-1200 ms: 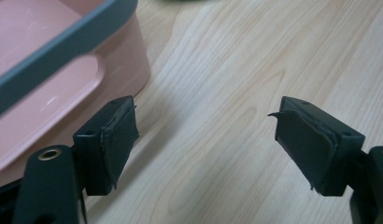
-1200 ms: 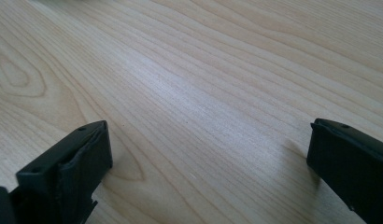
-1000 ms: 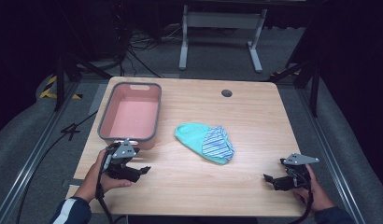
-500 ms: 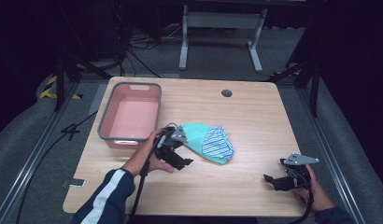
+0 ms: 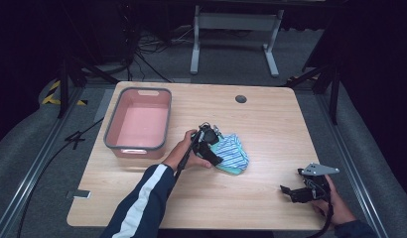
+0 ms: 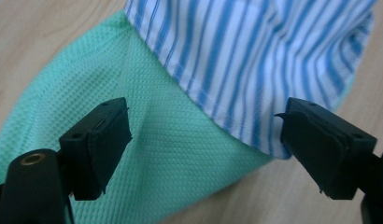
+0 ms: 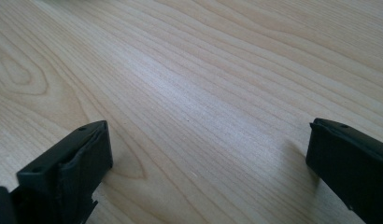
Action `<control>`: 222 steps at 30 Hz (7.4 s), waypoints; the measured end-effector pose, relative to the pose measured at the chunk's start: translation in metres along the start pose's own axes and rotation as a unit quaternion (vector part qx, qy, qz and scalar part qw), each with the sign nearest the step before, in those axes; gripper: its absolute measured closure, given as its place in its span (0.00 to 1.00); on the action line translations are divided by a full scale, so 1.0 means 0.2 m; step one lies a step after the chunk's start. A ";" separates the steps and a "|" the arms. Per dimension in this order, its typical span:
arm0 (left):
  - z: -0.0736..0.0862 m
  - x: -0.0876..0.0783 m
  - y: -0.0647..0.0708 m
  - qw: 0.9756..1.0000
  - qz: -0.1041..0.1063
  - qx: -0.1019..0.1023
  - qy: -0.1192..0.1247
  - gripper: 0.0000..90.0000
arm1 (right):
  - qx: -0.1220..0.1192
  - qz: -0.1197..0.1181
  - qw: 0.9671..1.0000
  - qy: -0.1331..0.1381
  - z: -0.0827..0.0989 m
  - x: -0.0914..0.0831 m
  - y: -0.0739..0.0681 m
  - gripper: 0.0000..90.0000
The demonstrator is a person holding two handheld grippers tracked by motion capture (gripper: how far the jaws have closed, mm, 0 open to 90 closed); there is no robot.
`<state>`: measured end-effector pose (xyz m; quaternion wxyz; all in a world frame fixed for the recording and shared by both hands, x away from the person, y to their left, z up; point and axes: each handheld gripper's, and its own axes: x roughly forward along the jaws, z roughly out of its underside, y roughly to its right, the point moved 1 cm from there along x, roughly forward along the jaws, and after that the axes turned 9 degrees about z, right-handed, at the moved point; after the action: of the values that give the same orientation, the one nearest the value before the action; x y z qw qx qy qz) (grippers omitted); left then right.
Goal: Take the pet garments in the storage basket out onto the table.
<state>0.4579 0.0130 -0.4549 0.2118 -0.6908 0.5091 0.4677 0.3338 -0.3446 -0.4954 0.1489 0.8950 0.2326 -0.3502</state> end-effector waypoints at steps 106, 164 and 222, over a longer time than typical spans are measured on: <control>0.47 -1.12 -0.17 0.966 -0.176 -0.045 0.183 0.87 | 0.001 -0.002 1.000 0.001 0.00 0.00 0.00 0.01; 0.77 -0.87 -0.41 0.967 -0.199 -0.147 0.054 0.62 | -0.001 -0.001 1.000 0.001 0.00 0.00 0.00 0.01; 0.67 -0.98 0.04 0.970 -0.183 -0.017 0.161 0.24 | -0.001 -0.001 1.000 0.001 0.00 0.00 0.00 0.01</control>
<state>0.3845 0.2119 -0.3477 0.1974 -0.8417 0.3936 0.3124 0.3328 -0.3452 -0.4955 0.1495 0.8949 0.2344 -0.3491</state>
